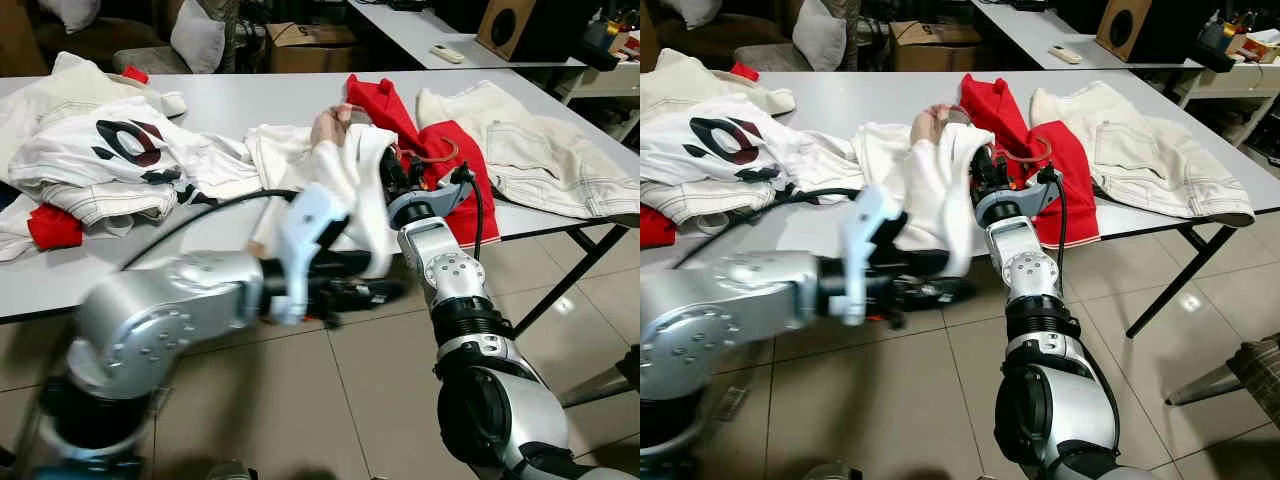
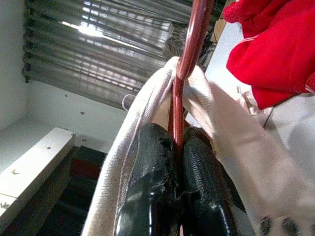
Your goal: Hang hanger
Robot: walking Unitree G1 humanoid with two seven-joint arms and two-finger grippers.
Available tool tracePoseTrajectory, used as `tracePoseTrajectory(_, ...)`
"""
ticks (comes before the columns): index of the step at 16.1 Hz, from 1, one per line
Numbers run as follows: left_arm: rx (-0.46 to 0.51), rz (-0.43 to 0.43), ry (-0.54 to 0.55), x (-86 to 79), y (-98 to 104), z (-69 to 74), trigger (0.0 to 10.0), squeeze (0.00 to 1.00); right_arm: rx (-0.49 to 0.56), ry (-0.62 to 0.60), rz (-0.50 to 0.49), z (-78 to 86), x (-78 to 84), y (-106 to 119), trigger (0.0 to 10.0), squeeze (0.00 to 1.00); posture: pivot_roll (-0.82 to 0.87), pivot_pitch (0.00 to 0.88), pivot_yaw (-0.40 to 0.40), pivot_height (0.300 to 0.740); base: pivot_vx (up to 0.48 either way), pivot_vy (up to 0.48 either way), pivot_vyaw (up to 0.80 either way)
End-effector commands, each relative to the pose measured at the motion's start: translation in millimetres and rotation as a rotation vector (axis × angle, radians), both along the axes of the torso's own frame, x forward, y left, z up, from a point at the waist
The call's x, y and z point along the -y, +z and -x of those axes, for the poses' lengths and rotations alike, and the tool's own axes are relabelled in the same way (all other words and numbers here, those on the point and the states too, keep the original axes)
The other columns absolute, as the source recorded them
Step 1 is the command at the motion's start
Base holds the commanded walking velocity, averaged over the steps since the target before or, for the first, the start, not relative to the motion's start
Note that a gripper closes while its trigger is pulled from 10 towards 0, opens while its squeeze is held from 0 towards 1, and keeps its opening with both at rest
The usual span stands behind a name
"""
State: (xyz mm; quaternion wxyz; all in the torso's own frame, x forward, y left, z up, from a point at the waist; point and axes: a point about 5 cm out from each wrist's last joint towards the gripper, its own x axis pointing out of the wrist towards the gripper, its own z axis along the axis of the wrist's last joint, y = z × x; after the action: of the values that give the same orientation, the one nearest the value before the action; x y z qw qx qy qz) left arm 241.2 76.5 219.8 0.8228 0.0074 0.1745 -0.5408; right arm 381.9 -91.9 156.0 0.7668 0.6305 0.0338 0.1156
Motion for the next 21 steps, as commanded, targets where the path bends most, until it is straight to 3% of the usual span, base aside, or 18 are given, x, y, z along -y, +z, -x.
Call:
tracePoseTrajectory(1, 0.016, 0.006, -0.029, 4.6, 1, 3.2, 10.0, 1.00, 0.030, 0.010, -0.002, -2.4, -5.3, 9, 10.0, 0.00, 0.04, 0.000, -0.097, 0.740, 0.000, 0.000, 0.00)
tracePoseTrajectory(2, 0.028, -0.012, -0.023, 2.1, 0, 2.6, 10.0, 1.00, 0.029, 0.009, -0.005, -2.6, -4.4, 9, 10.0, 0.00, 0.05, 0.000, -0.098, 0.740, 0.000, 0.000, 0.00)
tracePoseTrajectory(3, 0.129, -0.040, 0.100, -1.4, 7, -14.8, 10.0, 1.00, 0.029, 0.007, -0.001, -3.3, -2.5, 9, 10.0, 0.00, 0.04, 0.000, -0.097, 0.740, 0.000, 0.000, 0.00)
tracePoseTrajectory(4, 0.166, -0.008, 0.137, -1.5, 13, -21.4, 10.0, 1.00, 0.030, 0.007, 0.004, -3.6, -2.0, 9, 10.0, 0.00, 0.04, 0.000, -0.097, 0.740, 0.000, 0.000, 0.00)
tracePoseTrajectory(6, 0.239, -0.052, 0.036, -1.8, 16, -12.1, 10.0, 1.00, 0.025, 0.006, 0.010, -3.1, -1.0, 8, 10.0, 0.00, 0.04, 0.000, -0.094, 0.740, 0.000, 0.000, 0.00)
tracePoseTrajectory(8, 0.305, -0.190, 0.059, -7.0, 9, -17.2, 10.0, 1.00, 0.013, 0.005, 0.022, -2.7, 0.1, 5, 10.0, 0.00, 0.04, 0.000, -0.093, 0.740, 0.000, 0.000, 0.00)
tracePoseTrajectory(9, 0.298, -0.174, 0.078, -7.8, 10, -19.4, 10.0, 1.00, 0.012, 0.004, 0.022, -2.6, 0.3, 5, 10.0, 0.00, 0.04, 0.000, -0.093, 0.740, 0.000, 0.000, 0.00)
tracePoseTrajectory(12, 0.327, -0.075, 0.373, -39.6, 15, -46.8, 10.0, 1.00, 0.031, 0.010, 0.020, -0.9, 3.6, 6, 10.0, 0.00, 0.04, 0.000, -0.081, 0.740, 0.000, 0.000, 0.00)
tracePoseTrajectory(14, 0.361, -0.055, 0.609, -79.8, 10, -56.1, 10.0, 1.00, 0.089, 0.038, 0.034, 6.3, 8.1, 12, 10.0, 0.00, 0.03, 0.000, -0.076, 0.740, 0.000, 0.000, 0.68)
tracePoseTrajectory(16, 0.321, -0.128, 0.805, -125.6, -9, -47.9, 10.0, 1.00, 0.167, 0.067, 0.038, 22.8, 19.9, 18, 10.0, 0.00, 0.03, 0.000, -0.069, 0.740, 0.000, 0.000, 0.79)
tracePoseTrajectory(17, 0.292, -0.133, 0.839, -136.6, -17, -41.1, 10.0, 1.00, 0.198, 0.090, 0.034, 31.3, 24.5, 19, 10.0, 0.00, 0.03, 0.000, -0.066, 0.740, 0.000, 0.000, 0.79)
tracePoseTrajectory(19, 0.234, -0.100, 0.867, -142.7, -34, -22.7, 10.0, 1.00, 0.288, 0.162, 0.039, 57.0, 33.1, 23, 10.0, 0.00, 0.02, 0.000, -0.058, 0.740, 0.000, 0.000, 0.79)
tracePoseTrajectory(21, 0.223, -0.024, 0.873, -134.7, -49, -4.1, 10.0, 1.00, 0.369, 0.253, 0.070, 87.6, 42.4, 24, 10.0, 0.00, 0.02, 0.000, -0.060, 0.740, 0.000, 0.000, 0.79)
